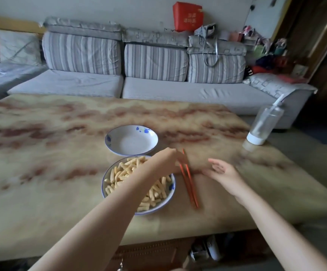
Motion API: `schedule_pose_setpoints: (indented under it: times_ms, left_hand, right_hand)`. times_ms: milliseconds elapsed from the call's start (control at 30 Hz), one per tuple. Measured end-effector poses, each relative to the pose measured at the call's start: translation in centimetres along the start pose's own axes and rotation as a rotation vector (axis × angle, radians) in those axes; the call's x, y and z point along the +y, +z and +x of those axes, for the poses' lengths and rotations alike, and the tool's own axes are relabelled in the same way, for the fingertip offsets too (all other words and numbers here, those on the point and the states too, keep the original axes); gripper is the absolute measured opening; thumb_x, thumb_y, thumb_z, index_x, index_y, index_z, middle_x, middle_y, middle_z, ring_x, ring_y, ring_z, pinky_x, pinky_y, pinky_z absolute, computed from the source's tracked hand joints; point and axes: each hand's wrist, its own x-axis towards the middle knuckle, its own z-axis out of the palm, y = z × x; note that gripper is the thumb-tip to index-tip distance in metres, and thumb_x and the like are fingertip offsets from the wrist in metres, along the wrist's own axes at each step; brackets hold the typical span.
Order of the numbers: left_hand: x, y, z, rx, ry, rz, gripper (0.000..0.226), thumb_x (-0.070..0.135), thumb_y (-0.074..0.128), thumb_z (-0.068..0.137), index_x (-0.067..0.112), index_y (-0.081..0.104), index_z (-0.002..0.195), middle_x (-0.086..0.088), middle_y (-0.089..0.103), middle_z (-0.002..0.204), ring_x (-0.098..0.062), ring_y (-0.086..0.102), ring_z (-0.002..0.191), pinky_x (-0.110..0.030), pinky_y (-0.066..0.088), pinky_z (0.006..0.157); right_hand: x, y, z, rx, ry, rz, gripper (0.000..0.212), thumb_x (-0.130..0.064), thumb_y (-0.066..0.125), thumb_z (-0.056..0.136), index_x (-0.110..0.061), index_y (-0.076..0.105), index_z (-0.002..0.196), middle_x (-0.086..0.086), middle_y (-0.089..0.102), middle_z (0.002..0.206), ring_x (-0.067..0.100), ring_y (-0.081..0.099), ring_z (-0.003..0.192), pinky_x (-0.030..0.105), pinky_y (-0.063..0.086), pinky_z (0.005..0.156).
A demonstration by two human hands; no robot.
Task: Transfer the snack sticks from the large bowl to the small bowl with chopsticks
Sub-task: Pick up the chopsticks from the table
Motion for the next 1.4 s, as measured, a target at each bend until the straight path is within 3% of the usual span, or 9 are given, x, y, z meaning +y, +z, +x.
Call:
schedule_pose_setpoints:
  times_ms: [100, 267, 433, 533, 733, 800, 1000, 1267, 1400]
  left_hand:
    - [1.1, 0.7, 1.3, -0.087, 0.000, 0.093, 0.042, -0.001, 0.059, 0.080, 0.017, 0.069, 0.117, -0.002, 0.069, 0.115, -0.018, 0.062, 0.108, -0.024, 0.043, 0.088]
    - [0.9, 1.8, 2.0, -0.199, 0.063, 0.255, 0.051, -0.005, 0.051, 0.080, 0.023, 0.067, 0.120, 0.003, 0.063, 0.125, -0.017, 0.056, 0.117, -0.027, 0.042, 0.095]
    - [0.5, 2.3, 3.1, -0.224, 0.150, 0.326, 0.045, 0.001, 0.058, 0.080, 0.024, 0.068, 0.117, -0.003, 0.058, 0.121, -0.023, 0.056, 0.114, -0.038, 0.045, 0.094]
    - [0.3, 2.5, 3.8, -0.207, 0.169, 0.310, 0.040, 0.008, 0.070, 0.075, 0.022, 0.070, 0.112, -0.005, 0.059, 0.116, -0.022, 0.055, 0.112, -0.039, 0.046, 0.092]
    - [-0.1, 2.0, 5.4, -0.291, 0.184, 0.320, 0.031, 0.019, 0.079, 0.070, 0.026, 0.072, 0.099, 0.007, 0.047, 0.098, -0.011, 0.045, 0.101, -0.022, 0.039, 0.081]
    - [-0.2, 1.9, 5.8, -0.317, 0.201, 0.316, 0.030, 0.023, 0.081, 0.069, 0.028, 0.072, 0.097, 0.007, 0.045, 0.097, -0.008, 0.040, 0.097, -0.023, 0.038, 0.082]
    - [-0.6, 1.9, 6.8, -0.407, 0.203, 0.325, 0.024, 0.030, 0.082, 0.068, 0.035, 0.069, 0.088, 0.011, 0.054, 0.097, -0.012, 0.046, 0.106, -0.036, 0.045, 0.093]
    - [-1.0, 1.8, 7.1, -0.438, 0.224, 0.293, 0.027, 0.029, 0.081, 0.070, 0.028, 0.070, 0.095, 0.016, 0.066, 0.092, -0.004, 0.050, 0.099, -0.017, 0.027, 0.078]
    - [-1.2, 1.8, 7.4, -0.446, 0.203, 0.287, 0.020, 0.031, 0.081, 0.069, 0.029, 0.073, 0.087, 0.018, 0.065, 0.083, -0.004, 0.052, 0.096, -0.017, 0.033, 0.082]
  right_hand:
    - [0.6, -1.3, -0.8, 0.037, -0.003, 0.014, 0.050, -0.007, 0.069, 0.085, -0.002, 0.052, 0.132, 0.018, 0.052, 0.136, 0.023, 0.045, 0.132, 0.022, 0.032, 0.103]
    - [1.5, -2.6, -1.6, 0.080, -0.006, 0.049, 0.041, -0.004, 0.069, 0.085, -0.005, 0.057, 0.124, 0.017, 0.056, 0.132, 0.024, 0.049, 0.129, 0.031, 0.034, 0.111]
    - [1.8, -2.5, -1.8, 0.088, -0.034, 0.078, 0.035, -0.008, 0.068, 0.086, -0.013, 0.059, 0.119, 0.014, 0.058, 0.131, 0.022, 0.050, 0.129, 0.029, 0.035, 0.109]
    - [1.9, -2.3, -1.9, 0.079, -0.042, 0.082, 0.037, -0.007, 0.067, 0.087, -0.008, 0.059, 0.123, 0.012, 0.057, 0.133, 0.020, 0.049, 0.129, 0.020, 0.034, 0.103]
    - [2.4, -1.8, -2.0, 0.074, -0.037, 0.101, 0.038, -0.008, 0.068, 0.087, -0.010, 0.059, 0.123, 0.008, 0.058, 0.132, 0.016, 0.049, 0.127, 0.020, 0.034, 0.102]
    - [2.7, -1.3, -2.0, 0.065, -0.035, 0.101, 0.040, -0.007, 0.069, 0.086, -0.009, 0.058, 0.124, 0.005, 0.058, 0.127, 0.015, 0.049, 0.125, 0.017, 0.034, 0.100]
    - [3.5, 0.0, -1.9, 0.025, -0.013, 0.118, 0.044, -0.008, 0.071, 0.083, -0.011, 0.056, 0.125, 0.003, 0.055, 0.131, 0.013, 0.044, 0.129, 0.020, 0.032, 0.103]
    - [3.9, 1.1, -2.0, 0.021, -0.043, 0.078, 0.037, -0.012, 0.072, 0.083, -0.017, 0.060, 0.118, -0.004, 0.052, 0.129, 0.003, 0.045, 0.120, 0.013, 0.030, 0.097]
    - [4.0, 1.1, -2.0, 0.026, -0.047, 0.088, 0.036, -0.012, 0.072, 0.083, -0.019, 0.061, 0.117, -0.004, 0.051, 0.131, 0.002, 0.045, 0.119, 0.010, 0.031, 0.094]
